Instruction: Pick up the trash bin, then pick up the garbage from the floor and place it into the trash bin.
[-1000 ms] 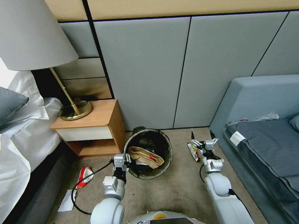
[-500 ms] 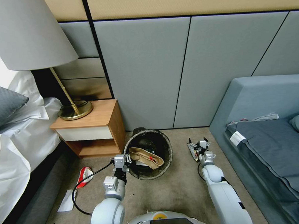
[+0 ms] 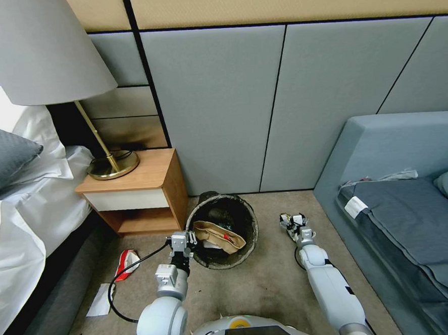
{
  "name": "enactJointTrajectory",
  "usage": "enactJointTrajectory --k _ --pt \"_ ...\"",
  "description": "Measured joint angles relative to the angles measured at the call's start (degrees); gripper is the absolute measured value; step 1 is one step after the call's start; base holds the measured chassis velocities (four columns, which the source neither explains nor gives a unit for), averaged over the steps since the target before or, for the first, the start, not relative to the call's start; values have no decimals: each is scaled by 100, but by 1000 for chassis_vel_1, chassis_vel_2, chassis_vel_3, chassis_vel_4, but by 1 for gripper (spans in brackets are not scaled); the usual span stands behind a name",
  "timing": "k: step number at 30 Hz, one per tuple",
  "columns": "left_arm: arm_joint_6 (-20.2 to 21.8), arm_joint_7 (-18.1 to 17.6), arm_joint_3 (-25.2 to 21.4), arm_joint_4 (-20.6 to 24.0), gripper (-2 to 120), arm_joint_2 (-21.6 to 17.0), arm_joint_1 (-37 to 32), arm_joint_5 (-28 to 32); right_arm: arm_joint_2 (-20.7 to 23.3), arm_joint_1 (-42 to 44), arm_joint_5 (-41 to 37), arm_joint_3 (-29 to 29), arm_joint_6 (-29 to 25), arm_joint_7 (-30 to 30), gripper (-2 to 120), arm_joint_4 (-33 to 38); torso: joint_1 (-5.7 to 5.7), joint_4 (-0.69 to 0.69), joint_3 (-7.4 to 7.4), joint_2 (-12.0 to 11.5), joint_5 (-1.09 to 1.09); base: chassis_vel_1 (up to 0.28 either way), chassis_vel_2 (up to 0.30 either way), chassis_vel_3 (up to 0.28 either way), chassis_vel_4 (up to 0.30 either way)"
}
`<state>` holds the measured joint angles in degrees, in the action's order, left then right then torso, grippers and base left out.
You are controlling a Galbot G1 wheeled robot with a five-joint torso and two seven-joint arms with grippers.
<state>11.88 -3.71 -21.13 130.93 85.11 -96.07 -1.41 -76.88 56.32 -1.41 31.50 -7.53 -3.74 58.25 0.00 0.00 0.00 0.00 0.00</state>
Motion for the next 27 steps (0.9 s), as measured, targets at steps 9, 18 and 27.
enactJointTrajectory --k 9,18,27 --pt "-9 -3 -10 22 0 -13 -44 -18 51 -347 -16 -72 25 -62 100 -651 0 0 0 0 2 0 0 0 0" --pt "-12 -10 -32 48 0 -34 -72 -21 32 -710 -146 -99 19 -126 100 -1394 0 0 0 0 1 0 0 0 0" --pt "-13 -14 -26 51 0 -37 -69 -22 25 -732 -367 -98 120 -165 100 -1587 0 0 -1 0 0 0 0 0 0"
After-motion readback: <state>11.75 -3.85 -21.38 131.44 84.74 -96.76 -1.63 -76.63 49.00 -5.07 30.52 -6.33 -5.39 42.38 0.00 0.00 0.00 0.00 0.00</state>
